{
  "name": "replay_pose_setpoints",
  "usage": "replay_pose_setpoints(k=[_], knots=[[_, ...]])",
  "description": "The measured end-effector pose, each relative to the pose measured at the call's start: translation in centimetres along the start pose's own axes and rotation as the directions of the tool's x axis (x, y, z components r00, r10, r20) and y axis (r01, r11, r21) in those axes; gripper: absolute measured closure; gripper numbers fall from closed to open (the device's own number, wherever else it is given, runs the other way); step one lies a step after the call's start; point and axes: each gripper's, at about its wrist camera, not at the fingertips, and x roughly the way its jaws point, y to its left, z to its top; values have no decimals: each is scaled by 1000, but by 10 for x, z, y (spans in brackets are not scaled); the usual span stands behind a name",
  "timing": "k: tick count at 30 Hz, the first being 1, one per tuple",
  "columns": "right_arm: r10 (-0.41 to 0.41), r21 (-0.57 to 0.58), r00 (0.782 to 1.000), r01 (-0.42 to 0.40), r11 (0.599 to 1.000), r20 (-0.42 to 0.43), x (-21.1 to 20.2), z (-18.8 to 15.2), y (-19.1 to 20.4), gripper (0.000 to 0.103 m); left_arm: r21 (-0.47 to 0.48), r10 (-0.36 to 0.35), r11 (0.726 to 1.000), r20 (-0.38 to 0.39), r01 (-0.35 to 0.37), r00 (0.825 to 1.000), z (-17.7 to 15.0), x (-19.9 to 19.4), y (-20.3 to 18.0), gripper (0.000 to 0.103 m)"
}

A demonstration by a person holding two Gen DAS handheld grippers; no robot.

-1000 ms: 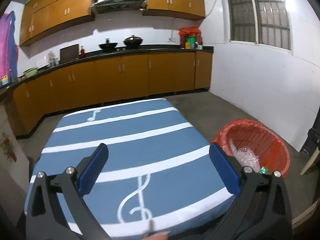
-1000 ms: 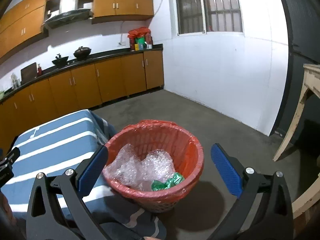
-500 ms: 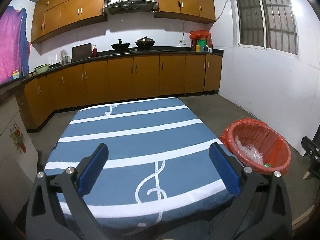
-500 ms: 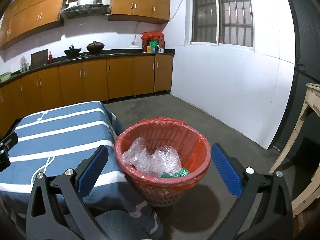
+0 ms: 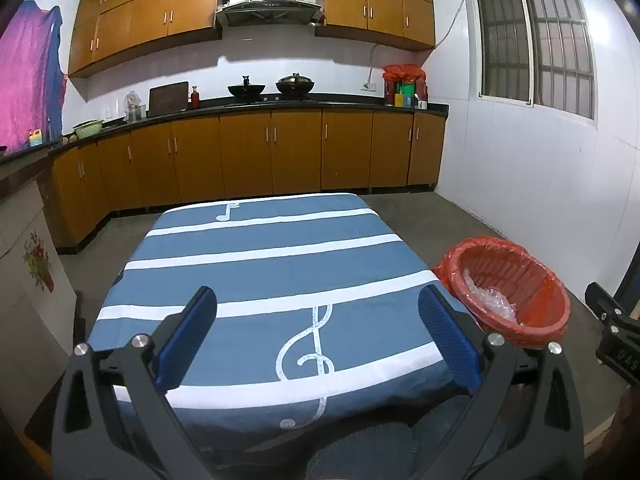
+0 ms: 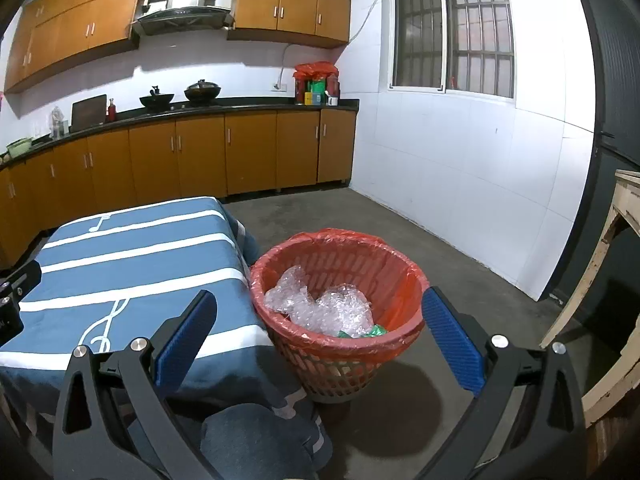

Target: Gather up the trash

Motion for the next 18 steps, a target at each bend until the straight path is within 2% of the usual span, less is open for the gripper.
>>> replay_pose_setpoints(k=[18], knots=[[0, 12, 1000, 0, 1000, -1, -7, -3, -1, 2, -24, 0, 1000, 0, 0, 1000, -8, -16, -1, 4]])
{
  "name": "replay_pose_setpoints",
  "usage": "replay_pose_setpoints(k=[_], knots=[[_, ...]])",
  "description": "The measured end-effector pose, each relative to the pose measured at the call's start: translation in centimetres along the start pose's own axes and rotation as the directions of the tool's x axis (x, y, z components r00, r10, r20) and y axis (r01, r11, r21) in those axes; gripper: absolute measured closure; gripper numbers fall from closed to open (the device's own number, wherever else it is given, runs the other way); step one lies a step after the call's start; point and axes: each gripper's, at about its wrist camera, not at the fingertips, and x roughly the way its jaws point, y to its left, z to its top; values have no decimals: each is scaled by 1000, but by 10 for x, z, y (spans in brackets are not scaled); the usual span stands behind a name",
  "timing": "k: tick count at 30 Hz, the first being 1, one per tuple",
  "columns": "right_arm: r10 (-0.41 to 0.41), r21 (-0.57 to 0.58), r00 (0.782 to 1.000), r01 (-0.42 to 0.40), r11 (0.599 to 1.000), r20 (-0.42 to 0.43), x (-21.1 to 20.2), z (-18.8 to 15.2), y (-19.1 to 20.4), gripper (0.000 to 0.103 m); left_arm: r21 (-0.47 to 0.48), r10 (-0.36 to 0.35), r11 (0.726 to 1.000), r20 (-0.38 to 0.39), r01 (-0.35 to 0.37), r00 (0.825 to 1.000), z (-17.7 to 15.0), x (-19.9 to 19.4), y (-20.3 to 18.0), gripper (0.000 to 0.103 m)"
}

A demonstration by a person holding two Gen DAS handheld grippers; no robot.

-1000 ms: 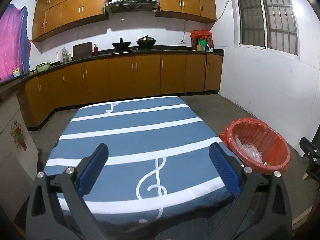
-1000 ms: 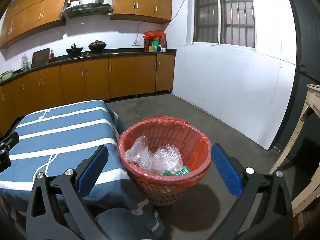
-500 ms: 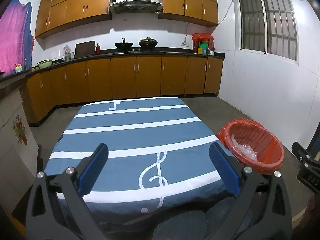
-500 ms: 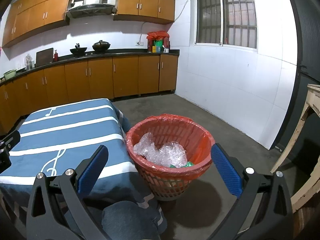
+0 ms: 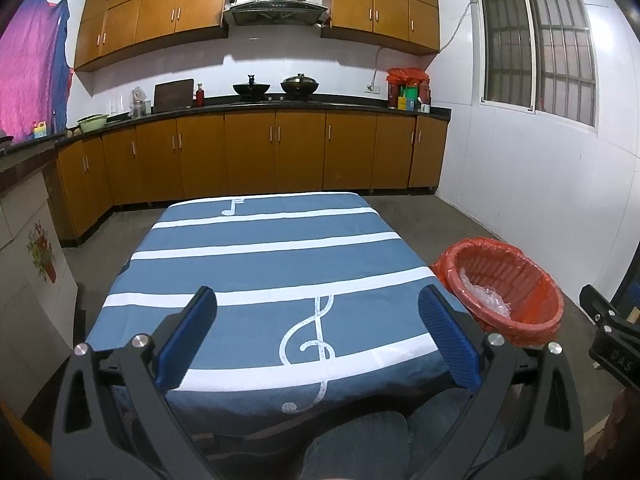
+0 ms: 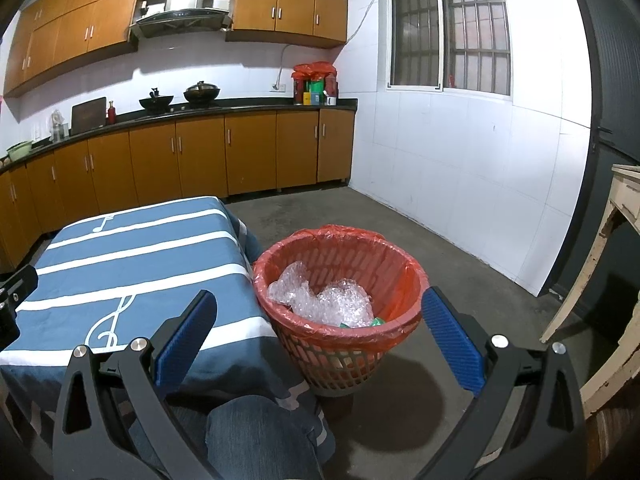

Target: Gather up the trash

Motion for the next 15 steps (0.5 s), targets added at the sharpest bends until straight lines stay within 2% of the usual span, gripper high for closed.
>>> replay_pose_setpoints(k=[15], knots=[[-1, 4, 1000, 1, 1000, 4, -5, -2, -1, 2, 11, -17, 1000, 6, 17, 1000, -5, -4, -4, 4]])
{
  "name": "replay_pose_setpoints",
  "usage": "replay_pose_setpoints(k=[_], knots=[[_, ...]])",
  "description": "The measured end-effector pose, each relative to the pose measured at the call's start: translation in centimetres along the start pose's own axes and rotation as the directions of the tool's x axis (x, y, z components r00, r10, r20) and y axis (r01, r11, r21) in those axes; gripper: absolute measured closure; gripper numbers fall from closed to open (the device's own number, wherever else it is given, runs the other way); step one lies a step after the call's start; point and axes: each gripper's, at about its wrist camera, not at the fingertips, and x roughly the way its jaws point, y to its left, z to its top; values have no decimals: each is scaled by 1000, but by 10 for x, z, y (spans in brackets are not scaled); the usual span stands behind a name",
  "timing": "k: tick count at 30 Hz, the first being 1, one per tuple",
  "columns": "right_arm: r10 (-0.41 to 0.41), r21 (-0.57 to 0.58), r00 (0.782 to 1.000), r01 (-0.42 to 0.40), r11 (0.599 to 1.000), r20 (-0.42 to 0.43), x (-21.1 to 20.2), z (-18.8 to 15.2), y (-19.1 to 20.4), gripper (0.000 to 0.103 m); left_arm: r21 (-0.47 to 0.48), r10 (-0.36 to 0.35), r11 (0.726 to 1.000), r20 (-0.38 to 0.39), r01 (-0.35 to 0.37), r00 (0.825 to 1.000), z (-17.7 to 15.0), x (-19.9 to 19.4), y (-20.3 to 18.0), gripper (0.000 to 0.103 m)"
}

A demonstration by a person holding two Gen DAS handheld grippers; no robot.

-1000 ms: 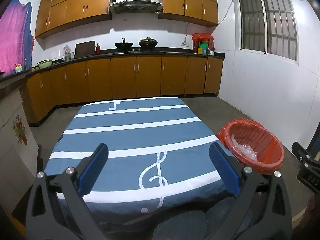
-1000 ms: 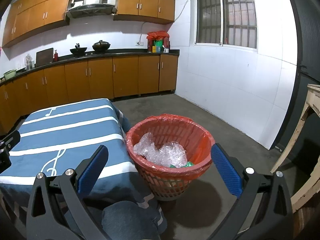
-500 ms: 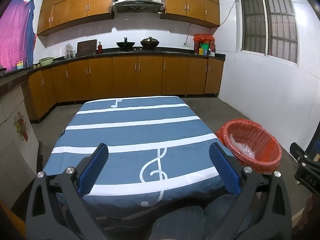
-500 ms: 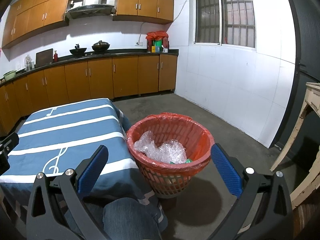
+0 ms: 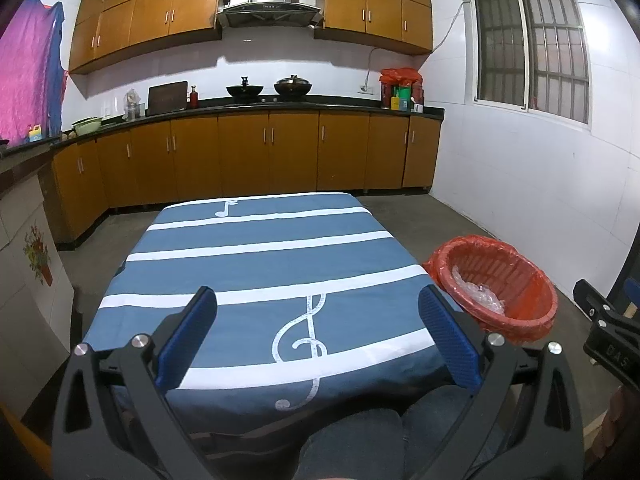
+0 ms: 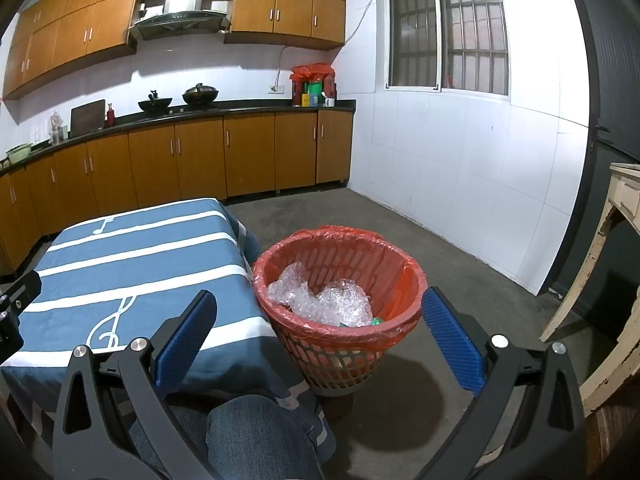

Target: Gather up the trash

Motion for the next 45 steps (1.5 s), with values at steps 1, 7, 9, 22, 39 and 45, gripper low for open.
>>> replay_pose_setpoints(k=[1, 7, 9, 22, 39, 45], knots=[[0, 0, 1000, 0, 1000, 1, -1, 0, 0, 2, 0, 1, 1000, 0, -1, 1000, 0, 0, 0, 4], [-1, 1, 1000, 1, 1000, -2, 0, -1, 0, 2, 1, 2, 1000, -1, -2, 1000, -1, 0, -1, 4], [-1, 2, 1000, 1, 1000, -4, -1, -1, 0, 2, 2, 3, 1000, -3, -3, 1000, -1, 0, 0, 4], [0, 3, 1000, 0, 1000, -4, -2, 0, 0, 2, 0, 6, 1000, -12, -6, 1000, 0, 2, 0, 4], [0, 6, 1000, 0, 1000, 0, -2, 3, 2, 2, -1, 6, 1000, -9, -6, 1000, 1, 3, 0, 4], [-1, 6, 1000, 1, 1000, 1, -2, 3, 2, 2, -1, 6, 1000, -9, -6, 1000, 1, 2, -1, 4]])
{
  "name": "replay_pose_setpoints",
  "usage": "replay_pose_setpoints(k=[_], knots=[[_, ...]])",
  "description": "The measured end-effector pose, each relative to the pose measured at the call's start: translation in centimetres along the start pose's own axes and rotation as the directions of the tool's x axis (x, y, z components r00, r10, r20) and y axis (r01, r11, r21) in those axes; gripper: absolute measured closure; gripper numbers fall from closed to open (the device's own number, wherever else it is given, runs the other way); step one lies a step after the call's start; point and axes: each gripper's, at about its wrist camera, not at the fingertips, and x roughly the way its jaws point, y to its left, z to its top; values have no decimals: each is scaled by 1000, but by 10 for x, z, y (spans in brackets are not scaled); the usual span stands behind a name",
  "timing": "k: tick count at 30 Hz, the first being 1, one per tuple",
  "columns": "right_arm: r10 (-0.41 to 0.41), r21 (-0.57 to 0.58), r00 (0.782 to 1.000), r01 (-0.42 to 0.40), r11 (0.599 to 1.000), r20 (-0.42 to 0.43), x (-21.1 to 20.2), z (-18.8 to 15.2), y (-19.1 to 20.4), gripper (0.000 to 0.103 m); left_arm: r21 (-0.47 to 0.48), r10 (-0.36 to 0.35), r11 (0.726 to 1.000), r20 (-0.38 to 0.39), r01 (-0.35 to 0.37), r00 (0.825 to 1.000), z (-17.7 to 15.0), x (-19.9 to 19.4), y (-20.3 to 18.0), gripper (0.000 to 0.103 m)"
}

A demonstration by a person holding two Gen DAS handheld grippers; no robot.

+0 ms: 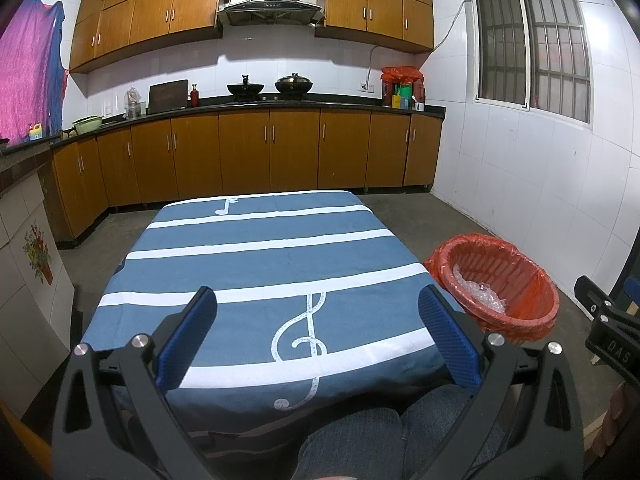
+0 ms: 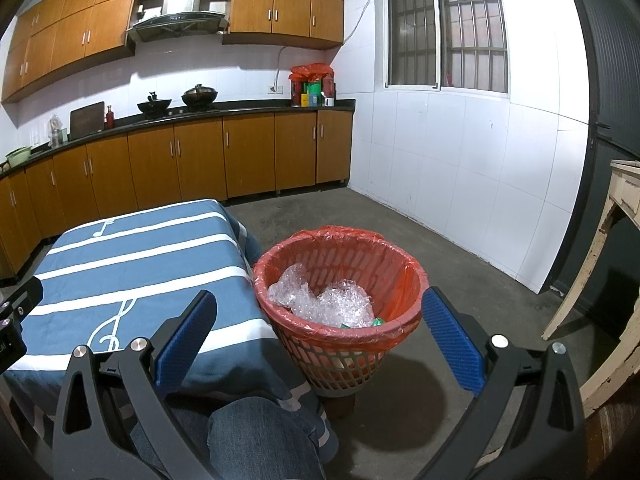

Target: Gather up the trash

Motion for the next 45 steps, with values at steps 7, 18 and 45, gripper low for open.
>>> replay_pose_setpoints(k=[7, 18, 45], knots=[[0, 0, 1000, 0, 1000, -1, 0, 0, 0, 2, 0, 1, 1000, 0, -1, 1000, 0, 0, 0, 4], [0, 1, 1000, 0, 1000, -2, 1, -1, 0, 2, 3, 4, 1000, -3, -4, 1000, 0, 2, 0, 4], [1, 1, 1000, -1, 1000, -5, 1, 0, 0, 2, 2, 1, 1000, -13, -1, 1000, -5, 6, -3, 4]])
